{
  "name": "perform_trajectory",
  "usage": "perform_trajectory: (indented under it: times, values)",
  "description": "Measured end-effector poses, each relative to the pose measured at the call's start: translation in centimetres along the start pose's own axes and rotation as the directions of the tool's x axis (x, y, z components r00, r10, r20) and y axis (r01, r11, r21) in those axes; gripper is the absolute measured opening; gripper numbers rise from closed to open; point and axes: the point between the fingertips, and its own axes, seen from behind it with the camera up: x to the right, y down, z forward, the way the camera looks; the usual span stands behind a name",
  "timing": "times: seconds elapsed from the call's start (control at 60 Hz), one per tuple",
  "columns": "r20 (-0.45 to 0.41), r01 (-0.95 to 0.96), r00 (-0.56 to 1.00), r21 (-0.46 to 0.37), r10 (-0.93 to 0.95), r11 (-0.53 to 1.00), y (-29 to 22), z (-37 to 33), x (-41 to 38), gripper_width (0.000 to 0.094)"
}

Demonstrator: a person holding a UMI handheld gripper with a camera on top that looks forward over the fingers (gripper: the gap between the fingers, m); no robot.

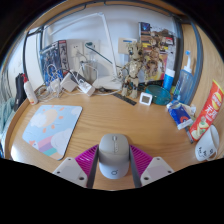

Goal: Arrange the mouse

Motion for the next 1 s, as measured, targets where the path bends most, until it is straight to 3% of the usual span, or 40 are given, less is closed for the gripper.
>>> perform_trajectory:
  times: [0.2,0.35,0.6,0.767,0.883,1.0]
  values:
    - [-0.013,0.0,1.0,-0.006,0.0,1.0,0.1,0.0,0.0,0.0458]
    - [-0.032,-0.029,0.999,-0.06,0.027,0.998,0.3,0.1,0.0,0.031]
    - [-0.091,-0.083,0.993,-0.106,0.073,0.991,-0.5,-1.0,0.0,0.0306]
    - [-0.198,-0.12,0.971,0.083,0.134,0.989,-11.2,-9.4,-0.1,0.0306]
    - [-0.219,-0.101,0.964,0.226,0.151,0.969,-19.4,-15.9,-1.9,0.0305]
    - [-0.194,-0.076,0.971,0.29,0.137,0.954,-24.7,-19.2,-6.2,0.0307]
